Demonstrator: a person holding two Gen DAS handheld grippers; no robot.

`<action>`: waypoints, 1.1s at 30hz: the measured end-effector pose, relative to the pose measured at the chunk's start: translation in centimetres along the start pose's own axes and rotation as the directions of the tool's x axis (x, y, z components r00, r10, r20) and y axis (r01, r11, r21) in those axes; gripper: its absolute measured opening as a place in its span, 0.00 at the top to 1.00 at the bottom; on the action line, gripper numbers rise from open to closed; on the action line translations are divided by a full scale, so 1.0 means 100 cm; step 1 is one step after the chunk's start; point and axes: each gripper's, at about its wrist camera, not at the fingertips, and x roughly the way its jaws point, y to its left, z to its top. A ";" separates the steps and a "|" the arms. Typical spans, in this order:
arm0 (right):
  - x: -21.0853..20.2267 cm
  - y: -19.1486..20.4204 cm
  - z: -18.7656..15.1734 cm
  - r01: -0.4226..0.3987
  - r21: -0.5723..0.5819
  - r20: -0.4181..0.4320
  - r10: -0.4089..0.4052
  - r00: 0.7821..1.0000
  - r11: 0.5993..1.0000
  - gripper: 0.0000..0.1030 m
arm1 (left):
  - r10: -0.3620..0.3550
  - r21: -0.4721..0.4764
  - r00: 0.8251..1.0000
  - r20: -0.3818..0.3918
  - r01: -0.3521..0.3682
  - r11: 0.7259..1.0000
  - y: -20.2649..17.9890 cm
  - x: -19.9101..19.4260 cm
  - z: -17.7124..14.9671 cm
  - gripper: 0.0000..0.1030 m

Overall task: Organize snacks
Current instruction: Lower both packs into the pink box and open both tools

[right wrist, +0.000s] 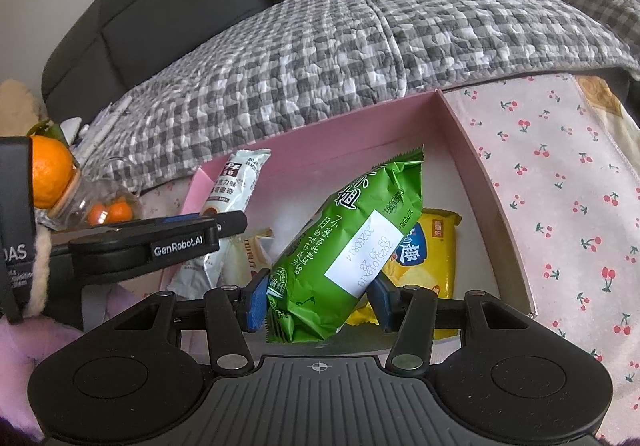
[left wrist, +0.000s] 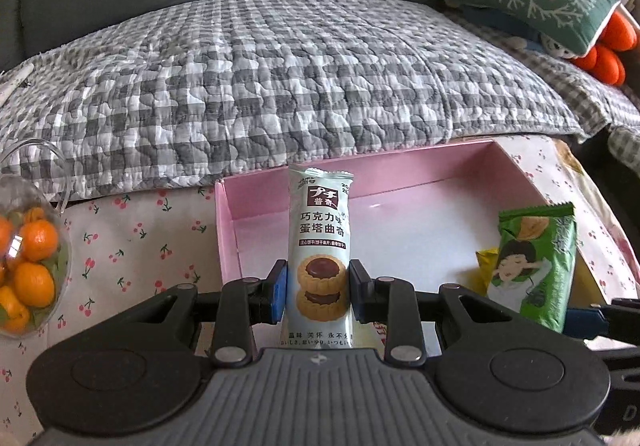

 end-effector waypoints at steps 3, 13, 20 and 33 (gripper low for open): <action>-0.001 0.000 0.000 -0.001 -0.004 0.001 0.001 1.000 1.000 0.49 | 0.002 -0.003 1.000 0.004 -0.002 1.000 0.001 0.005 0.003 0.68; -0.004 -0.008 0.003 -0.005 0.061 0.004 0.004 1.000 0.998 0.32 | 0.014 -0.026 1.000 0.023 -0.014 1.000 0.003 0.000 0.001 0.49; -0.013 -0.006 0.003 -0.007 0.057 0.010 0.007 1.000 0.998 0.29 | 0.017 -0.032 0.999 0.037 -0.016 0.999 0.002 -0.016 0.000 0.43; -0.038 -0.007 -0.001 0.007 0.033 0.004 -0.008 1.000 0.999 0.25 | 0.007 -0.069 0.999 0.049 -0.004 0.998 -0.003 -0.051 -0.016 0.24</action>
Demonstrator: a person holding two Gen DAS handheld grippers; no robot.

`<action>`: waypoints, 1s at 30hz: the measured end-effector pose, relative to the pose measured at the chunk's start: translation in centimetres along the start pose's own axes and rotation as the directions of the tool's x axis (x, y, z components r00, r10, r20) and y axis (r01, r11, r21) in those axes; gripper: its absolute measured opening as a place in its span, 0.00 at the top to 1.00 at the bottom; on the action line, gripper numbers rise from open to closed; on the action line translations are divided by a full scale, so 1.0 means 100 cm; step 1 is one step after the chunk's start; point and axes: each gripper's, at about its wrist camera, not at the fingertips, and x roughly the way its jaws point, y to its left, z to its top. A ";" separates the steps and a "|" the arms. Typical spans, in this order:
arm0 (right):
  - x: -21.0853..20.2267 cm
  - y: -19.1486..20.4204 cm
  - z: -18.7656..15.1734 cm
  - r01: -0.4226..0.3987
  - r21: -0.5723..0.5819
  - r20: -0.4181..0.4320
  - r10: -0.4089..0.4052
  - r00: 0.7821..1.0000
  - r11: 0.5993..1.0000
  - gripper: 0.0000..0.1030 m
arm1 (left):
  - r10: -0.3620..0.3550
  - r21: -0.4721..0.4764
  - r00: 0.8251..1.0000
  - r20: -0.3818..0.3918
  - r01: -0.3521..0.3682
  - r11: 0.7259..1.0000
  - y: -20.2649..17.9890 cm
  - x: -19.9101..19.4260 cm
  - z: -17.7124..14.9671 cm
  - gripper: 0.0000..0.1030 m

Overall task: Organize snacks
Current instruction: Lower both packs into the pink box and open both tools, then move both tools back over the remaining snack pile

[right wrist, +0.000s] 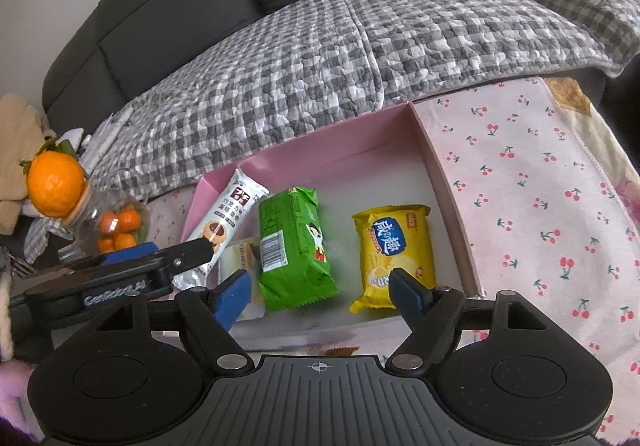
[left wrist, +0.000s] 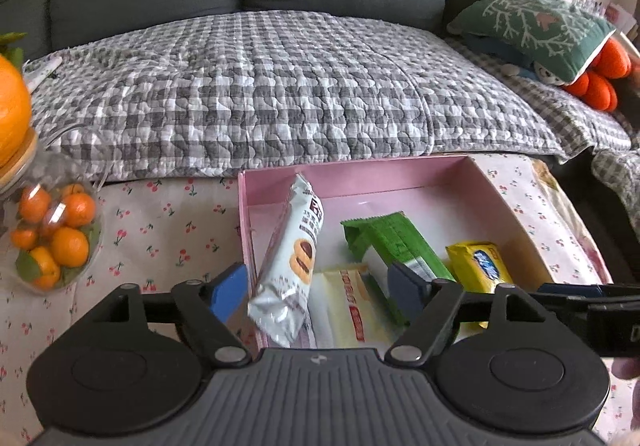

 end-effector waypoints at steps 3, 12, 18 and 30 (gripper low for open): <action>-0.006 0.001 -0.003 0.006 -0.009 -0.009 -0.006 1.000 1.000 0.22 | 0.006 -0.002 1.000 0.006 -0.006 1.000 -0.001 -0.010 -0.006 0.15; -0.025 0.008 -0.015 0.027 -0.041 -0.036 -0.029 0.999 0.999 0.14 | 0.055 -0.018 0.998 -0.016 -0.055 0.998 0.003 -0.040 -0.027 0.01; -0.035 0.016 -0.028 0.052 -0.058 -0.078 -0.056 0.995 0.997 0.14 | 0.097 -0.037 0.992 -0.084 -0.100 0.994 0.006 -0.054 -0.042 0.01; -0.047 0.036 -0.077 0.052 -0.045 -0.182 -0.059 0.981 0.998 0.14 | 0.057 -0.112 0.971 -0.231 -0.085 0.990 0.012 -0.063 -0.082 0.04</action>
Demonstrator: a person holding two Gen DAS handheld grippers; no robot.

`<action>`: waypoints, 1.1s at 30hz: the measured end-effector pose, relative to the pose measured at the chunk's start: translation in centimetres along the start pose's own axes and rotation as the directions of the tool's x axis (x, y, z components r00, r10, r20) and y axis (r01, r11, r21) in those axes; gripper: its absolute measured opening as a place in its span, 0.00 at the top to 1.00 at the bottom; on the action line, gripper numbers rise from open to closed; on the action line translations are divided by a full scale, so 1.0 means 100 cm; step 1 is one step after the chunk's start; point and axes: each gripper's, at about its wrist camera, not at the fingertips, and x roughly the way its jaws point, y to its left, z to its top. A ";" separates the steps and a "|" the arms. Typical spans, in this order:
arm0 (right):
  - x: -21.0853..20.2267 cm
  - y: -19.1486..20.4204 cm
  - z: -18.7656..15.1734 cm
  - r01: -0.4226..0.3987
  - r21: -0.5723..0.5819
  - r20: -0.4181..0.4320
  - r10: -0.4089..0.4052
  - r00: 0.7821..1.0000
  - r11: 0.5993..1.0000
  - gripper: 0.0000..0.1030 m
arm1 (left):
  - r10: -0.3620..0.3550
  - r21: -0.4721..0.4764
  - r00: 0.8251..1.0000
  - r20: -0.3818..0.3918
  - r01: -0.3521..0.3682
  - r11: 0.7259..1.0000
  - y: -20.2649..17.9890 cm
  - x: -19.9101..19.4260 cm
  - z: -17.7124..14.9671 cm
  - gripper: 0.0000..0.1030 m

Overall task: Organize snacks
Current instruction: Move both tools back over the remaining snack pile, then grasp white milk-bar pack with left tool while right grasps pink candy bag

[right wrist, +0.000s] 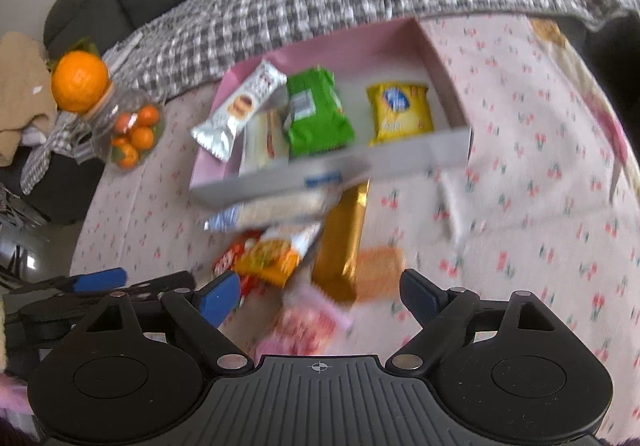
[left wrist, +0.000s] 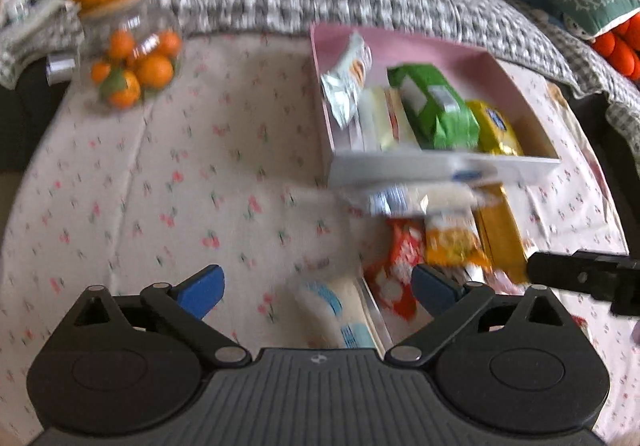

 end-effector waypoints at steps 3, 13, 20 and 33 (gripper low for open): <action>0.004 0.003 -0.012 0.013 0.023 -0.026 -0.012 1.000 1.000 0.14 | -0.013 -0.004 1.000 -0.024 0.013 1.000 -0.002 0.002 -0.010 0.07; 0.017 0.000 -0.031 0.075 0.112 -0.046 -0.071 0.996 0.991 0.14 | -0.028 -0.051 0.995 -0.100 0.023 0.998 -0.001 0.011 -0.025 0.38; 0.028 0.003 -0.037 0.050 0.149 -0.093 -0.036 0.995 0.988 0.14 | -0.061 -0.019 0.993 -0.099 0.060 0.998 -0.006 0.014 -0.029 0.58; 0.033 0.009 -0.041 0.044 0.129 -0.090 -0.032 0.995 0.991 0.32 | -0.050 -0.015 0.996 -0.080 0.049 0.999 -0.008 0.015 -0.033 0.58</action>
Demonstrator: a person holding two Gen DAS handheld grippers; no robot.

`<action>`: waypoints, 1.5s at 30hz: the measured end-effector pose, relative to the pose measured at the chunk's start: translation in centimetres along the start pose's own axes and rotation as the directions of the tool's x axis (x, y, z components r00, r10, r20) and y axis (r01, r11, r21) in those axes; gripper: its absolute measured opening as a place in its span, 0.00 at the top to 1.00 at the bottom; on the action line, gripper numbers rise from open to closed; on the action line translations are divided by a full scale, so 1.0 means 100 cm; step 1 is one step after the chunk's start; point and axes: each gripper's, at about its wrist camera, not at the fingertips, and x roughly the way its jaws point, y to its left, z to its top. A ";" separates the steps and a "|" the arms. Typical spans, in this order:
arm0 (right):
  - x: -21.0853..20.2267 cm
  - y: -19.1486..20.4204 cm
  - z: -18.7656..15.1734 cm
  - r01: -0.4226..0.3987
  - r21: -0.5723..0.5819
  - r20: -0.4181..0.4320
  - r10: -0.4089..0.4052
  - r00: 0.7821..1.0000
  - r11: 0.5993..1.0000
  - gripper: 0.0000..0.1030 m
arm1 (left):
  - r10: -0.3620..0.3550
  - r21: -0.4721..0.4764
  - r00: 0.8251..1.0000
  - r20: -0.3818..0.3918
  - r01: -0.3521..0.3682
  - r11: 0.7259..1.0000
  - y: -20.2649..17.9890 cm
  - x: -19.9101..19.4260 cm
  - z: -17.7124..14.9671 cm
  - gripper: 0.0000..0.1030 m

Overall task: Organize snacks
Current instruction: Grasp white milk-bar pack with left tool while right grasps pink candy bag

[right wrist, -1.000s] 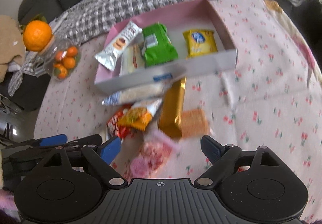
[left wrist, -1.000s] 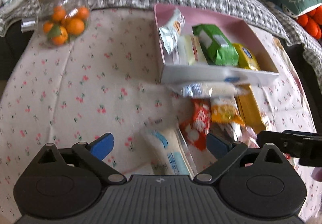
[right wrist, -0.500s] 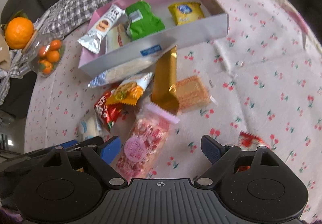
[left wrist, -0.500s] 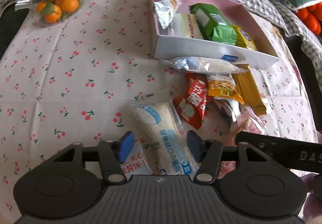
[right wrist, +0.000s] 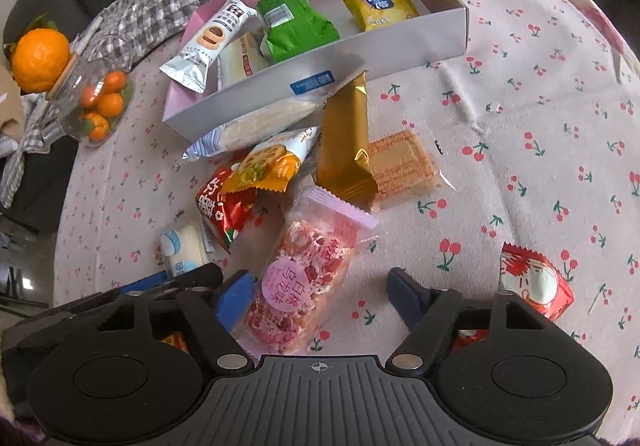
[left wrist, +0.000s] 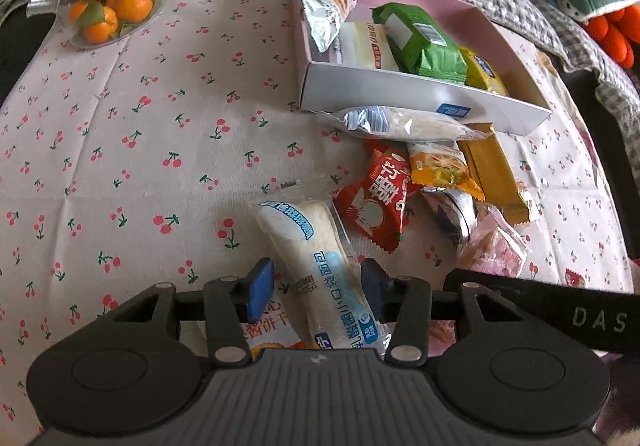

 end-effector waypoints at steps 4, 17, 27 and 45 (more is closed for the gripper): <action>0.000 -0.003 0.002 -0.036 0.004 -0.004 0.036 0.999 0.999 0.53 | -0.008 0.023 1.000 0.002 0.008 1.000 -0.003 0.000 0.000 0.68; -0.016 -0.006 0.007 -0.072 -0.019 0.026 0.073 0.997 0.997 0.63 | -0.036 0.006 0.999 0.015 0.036 0.999 0.002 -0.008 0.003 0.85; -0.029 -0.019 0.013 -0.094 0.018 0.060 0.093 0.994 0.995 0.64 | -0.031 -0.050 0.997 0.064 0.034 0.998 0.015 -0.019 0.006 0.86; -0.059 -0.038 0.036 -0.132 0.087 0.172 0.116 0.978 0.987 0.64 | -0.083 -0.134 0.986 0.142 0.102 0.986 0.024 -0.038 0.025 0.86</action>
